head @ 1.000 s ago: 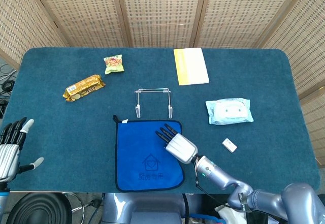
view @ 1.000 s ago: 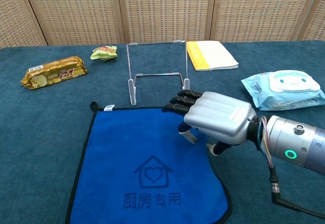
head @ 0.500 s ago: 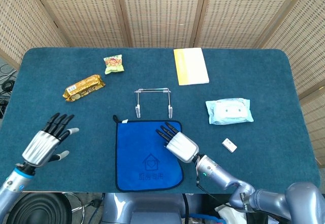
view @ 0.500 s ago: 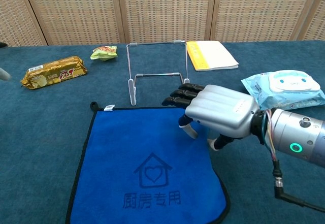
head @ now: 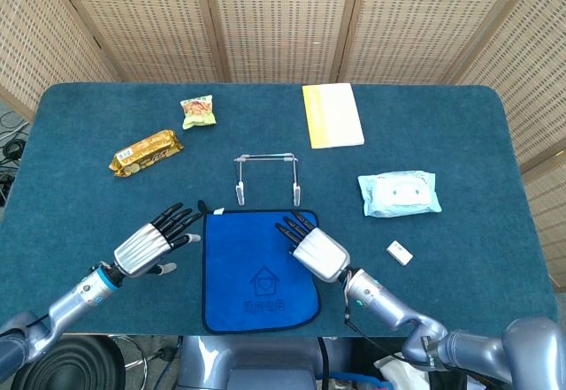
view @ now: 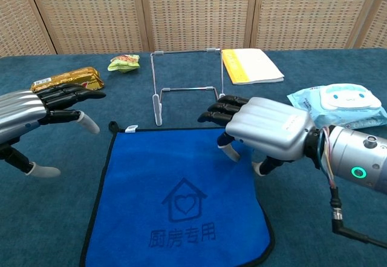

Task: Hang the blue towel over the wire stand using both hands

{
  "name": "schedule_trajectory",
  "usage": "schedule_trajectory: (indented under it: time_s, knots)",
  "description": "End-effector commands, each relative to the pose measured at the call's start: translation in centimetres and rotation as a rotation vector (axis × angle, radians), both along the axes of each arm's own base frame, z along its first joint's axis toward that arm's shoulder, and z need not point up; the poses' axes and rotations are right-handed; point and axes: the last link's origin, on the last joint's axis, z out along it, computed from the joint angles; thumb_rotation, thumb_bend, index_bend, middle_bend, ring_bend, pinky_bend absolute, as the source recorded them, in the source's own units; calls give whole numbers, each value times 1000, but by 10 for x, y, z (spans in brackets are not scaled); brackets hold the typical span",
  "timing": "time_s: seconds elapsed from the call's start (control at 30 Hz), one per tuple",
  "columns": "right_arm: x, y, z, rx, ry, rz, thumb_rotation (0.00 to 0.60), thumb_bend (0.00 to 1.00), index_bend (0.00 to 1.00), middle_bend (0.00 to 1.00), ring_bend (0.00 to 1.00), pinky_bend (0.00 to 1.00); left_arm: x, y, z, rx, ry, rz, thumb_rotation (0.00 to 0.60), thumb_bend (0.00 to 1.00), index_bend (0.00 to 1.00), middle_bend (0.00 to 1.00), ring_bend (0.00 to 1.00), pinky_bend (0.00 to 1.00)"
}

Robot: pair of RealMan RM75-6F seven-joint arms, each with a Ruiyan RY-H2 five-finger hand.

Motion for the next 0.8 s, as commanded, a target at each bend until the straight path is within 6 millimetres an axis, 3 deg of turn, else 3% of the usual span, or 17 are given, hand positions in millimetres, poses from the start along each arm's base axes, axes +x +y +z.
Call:
schedule_trajectory:
  time_s: [0.03, 0.8]
  knots:
    - [-1, 1, 0, 2, -2, -6, 600, 445, 667, 94, 0, 0, 6, 5, -12, -32, -25, -11, 600, 43, 320, 0, 0, 0]
    - [3, 6, -4, 3, -14, -10, 600, 448, 667, 100, 0, 0, 20, 12, -48, -87, -27, -25, 600, 9, 353, 0, 0, 0]
